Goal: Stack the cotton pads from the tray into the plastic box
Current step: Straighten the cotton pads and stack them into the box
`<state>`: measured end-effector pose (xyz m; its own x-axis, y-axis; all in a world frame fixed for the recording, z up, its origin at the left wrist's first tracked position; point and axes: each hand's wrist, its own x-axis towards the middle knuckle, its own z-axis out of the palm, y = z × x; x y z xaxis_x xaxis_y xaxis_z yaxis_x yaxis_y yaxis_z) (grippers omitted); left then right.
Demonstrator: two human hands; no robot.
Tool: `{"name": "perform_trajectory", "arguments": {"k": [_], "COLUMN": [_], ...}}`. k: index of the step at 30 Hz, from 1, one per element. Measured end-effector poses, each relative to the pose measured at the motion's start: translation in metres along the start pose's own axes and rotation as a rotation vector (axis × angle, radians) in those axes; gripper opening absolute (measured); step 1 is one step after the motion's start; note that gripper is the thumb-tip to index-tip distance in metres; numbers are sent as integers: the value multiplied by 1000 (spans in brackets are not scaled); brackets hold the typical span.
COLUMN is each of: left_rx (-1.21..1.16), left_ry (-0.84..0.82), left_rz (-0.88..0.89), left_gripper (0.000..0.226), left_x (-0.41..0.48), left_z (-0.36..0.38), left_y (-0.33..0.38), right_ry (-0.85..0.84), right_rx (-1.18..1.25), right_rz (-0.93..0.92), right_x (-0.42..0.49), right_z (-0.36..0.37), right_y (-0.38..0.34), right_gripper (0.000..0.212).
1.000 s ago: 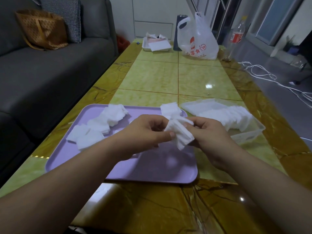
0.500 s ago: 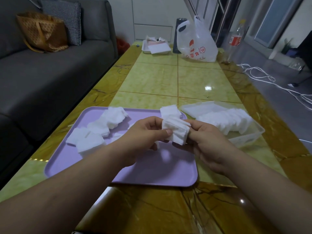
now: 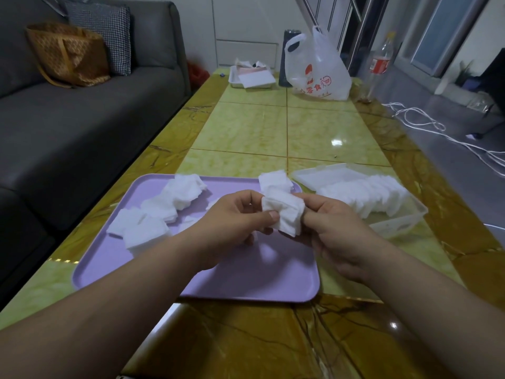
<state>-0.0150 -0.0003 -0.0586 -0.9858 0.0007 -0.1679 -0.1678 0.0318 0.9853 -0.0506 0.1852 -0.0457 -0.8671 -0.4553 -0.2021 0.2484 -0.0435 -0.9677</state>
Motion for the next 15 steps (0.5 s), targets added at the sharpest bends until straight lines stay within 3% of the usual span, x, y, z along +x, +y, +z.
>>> {"name": "perform_trajectory", "arguments": {"k": [7,12,15], "left_rx": [70,237,409], "left_ry": [114,147,72], "left_rz": [24,150,188], "left_gripper": [12,31,33], "left_x": [1,3,1], "left_z": [5,2,0], "left_y": [1,-2,-1], "right_ry": [-58,41,47], "right_rx": [31,-341,-467], "right_rz": [29,-195,-187], "right_x": [-2,0,1], "right_z": [-6,-7,-8], "right_y": [-4,9,13], "right_gripper": [30,30,36]}}
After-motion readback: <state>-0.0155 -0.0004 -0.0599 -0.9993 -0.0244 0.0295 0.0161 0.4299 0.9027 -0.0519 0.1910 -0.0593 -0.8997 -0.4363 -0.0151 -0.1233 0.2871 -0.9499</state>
